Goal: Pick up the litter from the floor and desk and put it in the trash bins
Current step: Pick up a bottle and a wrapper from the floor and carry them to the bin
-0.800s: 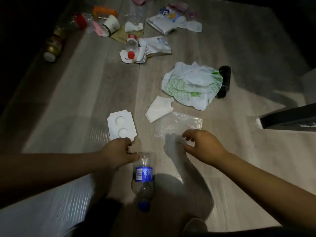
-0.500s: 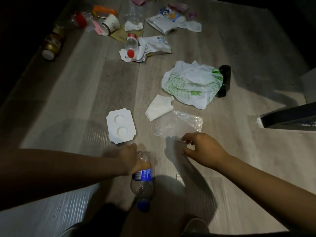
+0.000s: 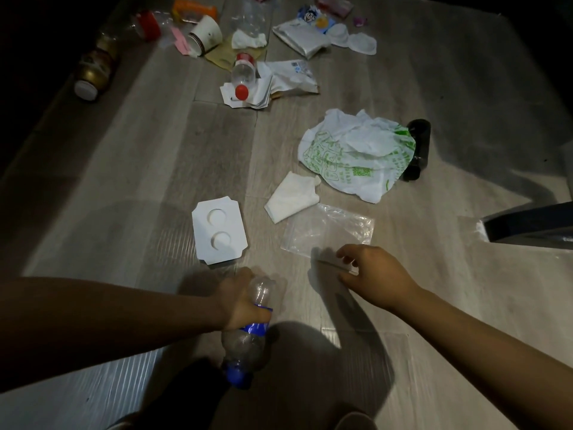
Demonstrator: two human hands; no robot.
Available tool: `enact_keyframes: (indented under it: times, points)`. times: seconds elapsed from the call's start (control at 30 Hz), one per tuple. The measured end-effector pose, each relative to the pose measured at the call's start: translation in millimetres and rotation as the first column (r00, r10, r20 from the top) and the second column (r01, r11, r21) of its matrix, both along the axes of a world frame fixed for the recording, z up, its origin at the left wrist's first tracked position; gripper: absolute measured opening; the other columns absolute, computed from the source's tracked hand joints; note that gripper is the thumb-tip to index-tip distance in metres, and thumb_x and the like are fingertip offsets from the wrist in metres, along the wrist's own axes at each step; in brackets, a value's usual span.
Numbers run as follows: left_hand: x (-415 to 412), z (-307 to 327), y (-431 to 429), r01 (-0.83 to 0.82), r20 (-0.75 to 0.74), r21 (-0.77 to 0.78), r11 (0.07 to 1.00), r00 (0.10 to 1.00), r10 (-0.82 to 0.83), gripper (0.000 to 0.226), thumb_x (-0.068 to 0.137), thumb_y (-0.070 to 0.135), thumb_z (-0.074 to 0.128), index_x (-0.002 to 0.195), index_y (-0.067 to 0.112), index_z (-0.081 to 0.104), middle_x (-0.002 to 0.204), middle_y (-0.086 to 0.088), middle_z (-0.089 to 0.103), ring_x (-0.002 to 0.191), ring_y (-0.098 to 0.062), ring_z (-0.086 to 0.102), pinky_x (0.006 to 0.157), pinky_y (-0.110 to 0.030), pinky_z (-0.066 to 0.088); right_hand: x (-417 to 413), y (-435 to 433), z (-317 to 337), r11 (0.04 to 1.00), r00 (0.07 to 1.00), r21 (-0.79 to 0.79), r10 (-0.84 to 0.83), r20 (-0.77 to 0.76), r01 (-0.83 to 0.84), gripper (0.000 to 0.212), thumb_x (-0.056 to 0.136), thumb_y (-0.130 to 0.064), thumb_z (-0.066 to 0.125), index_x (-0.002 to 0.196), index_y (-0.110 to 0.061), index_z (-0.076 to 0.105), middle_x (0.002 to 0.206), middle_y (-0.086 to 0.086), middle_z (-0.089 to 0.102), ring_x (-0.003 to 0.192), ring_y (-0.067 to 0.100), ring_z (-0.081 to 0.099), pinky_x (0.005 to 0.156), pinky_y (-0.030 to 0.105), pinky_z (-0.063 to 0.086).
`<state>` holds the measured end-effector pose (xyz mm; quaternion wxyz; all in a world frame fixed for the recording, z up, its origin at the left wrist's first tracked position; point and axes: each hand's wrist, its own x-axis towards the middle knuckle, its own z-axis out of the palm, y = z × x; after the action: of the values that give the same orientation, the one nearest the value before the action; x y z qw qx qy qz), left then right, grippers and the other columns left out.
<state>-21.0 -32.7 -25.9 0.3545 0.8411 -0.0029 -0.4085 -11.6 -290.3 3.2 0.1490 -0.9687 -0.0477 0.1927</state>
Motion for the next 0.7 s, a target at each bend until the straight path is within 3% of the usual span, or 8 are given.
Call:
enact_keyframes:
  times: [0.1,0.23,0.4,0.53,0.7]
  points:
    - [6,6,15,-0.023,0.050,-0.087,0.996,0.998,0.027,0.043,0.072,0.015,0.079,0.106,0.017,0.053,0.103,-0.001,0.063,0.097,-0.015,0.061,0.089,-0.032,0.051,13,5,-4,1.000,1.000,-0.017,0.002,-0.017,-0.002,0.041,0.087,-0.031,0.060,0.127,-0.019,0.057,0.115,0.002,0.064,0.100,0.018,0.061,0.080,0.028,0.049]
    - [13,14,38,-0.147,0.045,-0.150,0.978,0.987,0.155,0.046,0.072,0.016,0.077,0.108,0.025,0.050,0.091,0.008,0.064,0.083,-0.005,0.063,0.062,-0.010,0.046,36,18,-9,1.000,1.000,-0.018,0.004,-0.023,-0.005,0.044,0.088,-0.031,0.062,0.129,-0.018,0.055,0.121,0.006,0.060,0.107,0.023,0.059,0.088,0.034,0.049]
    - [15,16,59,-0.241,0.048,-0.214,0.947,0.965,0.257,0.051,0.069,0.015,0.078,0.110,0.030,0.051,0.090,0.003,0.069,0.082,-0.009,0.068,0.066,-0.020,0.049,71,39,-19,0.994,0.995,-0.031,0.101,-0.003,-0.101,0.054,0.087,-0.025,0.061,0.138,-0.015,0.046,0.137,0.012,0.048,0.119,0.029,0.051,0.098,0.037,0.044]
    - [12,15,72,-0.236,0.048,-0.240,0.942,0.966,0.254,0.050,0.067,0.015,0.079,0.107,0.032,0.053,0.088,0.007,0.071,0.079,-0.005,0.068,0.062,-0.016,0.050,99,52,-27,0.985,0.991,-0.114,0.132,0.000,-0.131,0.063,0.089,-0.026,0.059,0.146,-0.018,0.034,0.153,0.012,0.028,0.136,0.031,0.034,0.108,0.039,0.035]
    - [13,19,83,-0.260,0.056,-0.239,0.935,0.958,0.281,0.051,0.067,0.020,0.079,0.107,0.036,0.051,0.087,0.015,0.070,0.079,0.005,0.065,0.057,-0.008,0.047,122,60,-37,0.980,0.993,-0.168,0.114,0.024,-0.108,0.061,0.088,-0.026,0.059,0.145,-0.018,0.037,0.152,0.011,0.029,0.136,0.030,0.032,0.109,0.038,0.034]
